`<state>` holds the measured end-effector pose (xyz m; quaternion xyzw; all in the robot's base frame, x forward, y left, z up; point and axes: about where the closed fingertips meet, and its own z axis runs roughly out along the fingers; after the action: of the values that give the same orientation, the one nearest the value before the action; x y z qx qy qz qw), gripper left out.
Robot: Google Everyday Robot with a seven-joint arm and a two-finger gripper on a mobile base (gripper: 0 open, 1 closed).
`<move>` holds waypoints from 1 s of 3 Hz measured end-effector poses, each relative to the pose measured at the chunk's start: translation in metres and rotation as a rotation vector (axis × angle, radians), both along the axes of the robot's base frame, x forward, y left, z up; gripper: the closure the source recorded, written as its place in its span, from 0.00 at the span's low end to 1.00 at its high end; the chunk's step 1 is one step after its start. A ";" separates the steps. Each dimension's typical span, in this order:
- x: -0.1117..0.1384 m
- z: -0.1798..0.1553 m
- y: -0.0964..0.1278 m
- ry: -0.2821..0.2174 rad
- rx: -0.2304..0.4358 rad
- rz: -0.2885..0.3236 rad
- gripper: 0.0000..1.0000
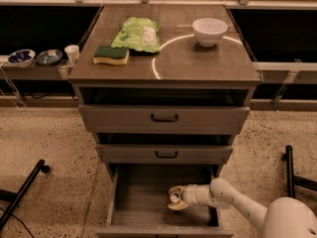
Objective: Place orange can into bottom drawer
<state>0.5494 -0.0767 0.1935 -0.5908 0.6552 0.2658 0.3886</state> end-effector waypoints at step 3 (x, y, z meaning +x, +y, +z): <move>0.000 0.000 0.000 0.000 0.000 0.000 0.14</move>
Offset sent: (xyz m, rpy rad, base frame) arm 0.0000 0.0000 0.0000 0.0000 0.0000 0.0000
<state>0.5494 -0.0766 0.1935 -0.5909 0.6551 0.2659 0.3886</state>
